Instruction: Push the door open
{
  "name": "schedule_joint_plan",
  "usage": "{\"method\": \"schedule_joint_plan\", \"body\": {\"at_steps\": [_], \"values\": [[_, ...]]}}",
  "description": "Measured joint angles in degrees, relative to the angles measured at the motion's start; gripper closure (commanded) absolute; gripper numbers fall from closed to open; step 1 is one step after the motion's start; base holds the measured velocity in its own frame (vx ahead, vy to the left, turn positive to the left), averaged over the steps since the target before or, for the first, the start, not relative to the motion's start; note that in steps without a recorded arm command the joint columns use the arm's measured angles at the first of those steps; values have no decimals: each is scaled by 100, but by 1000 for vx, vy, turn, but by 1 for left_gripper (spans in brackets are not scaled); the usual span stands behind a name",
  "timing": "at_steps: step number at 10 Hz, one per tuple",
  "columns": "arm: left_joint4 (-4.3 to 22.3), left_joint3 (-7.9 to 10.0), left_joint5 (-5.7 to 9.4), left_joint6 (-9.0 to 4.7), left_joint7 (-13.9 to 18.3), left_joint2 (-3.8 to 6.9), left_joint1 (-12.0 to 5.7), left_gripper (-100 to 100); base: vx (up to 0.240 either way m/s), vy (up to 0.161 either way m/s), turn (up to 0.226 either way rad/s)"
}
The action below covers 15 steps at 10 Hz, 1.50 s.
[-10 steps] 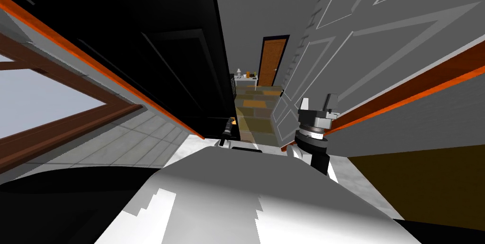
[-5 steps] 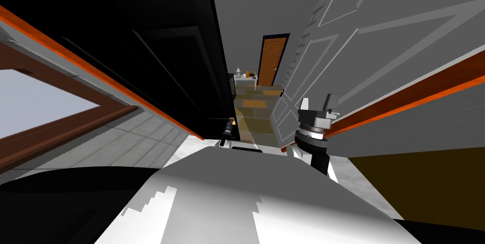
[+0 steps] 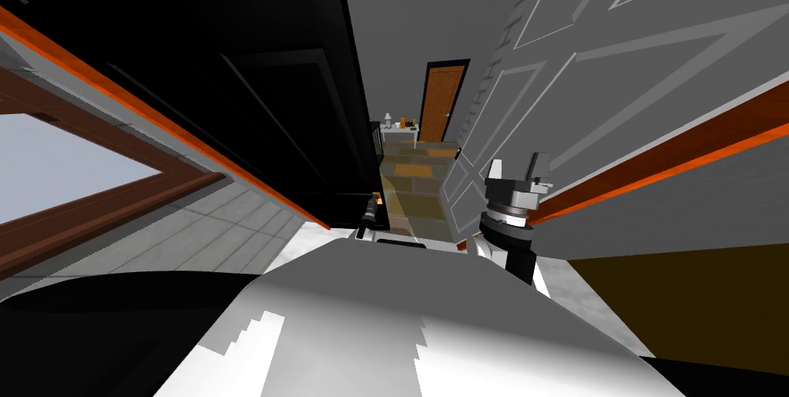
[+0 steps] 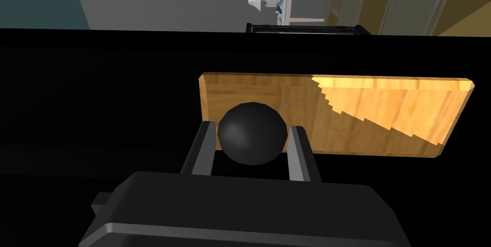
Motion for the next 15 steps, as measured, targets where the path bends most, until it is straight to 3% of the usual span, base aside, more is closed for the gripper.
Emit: {"method": "schedule_joint_plan", "body": {"at_steps": [3, 4, 5, 7, 8, 12, 15], "values": [[-83, 90, 51, 46, -24, 91, 25, 100, 184, -42, 34], [40, 147, 81, -27, -46, 125, -55, 100, 197, -42, 44], [20, 205, 108, -15, -94, 119, -59, 100, 195, -56, 78], [-39, 337, 178, 67, -123, 211, -62, 100, 204, -40, 116], [-35, 423, 222, 34, -132, 280, -38, -100, -28, -90, 86], [-100, 467, 289, 70, -121, 262, -15, -100, -196, -105, 53], [-144, 509, 353, 97, -109, 89, 4, -100, -194, -91, 50]]}}
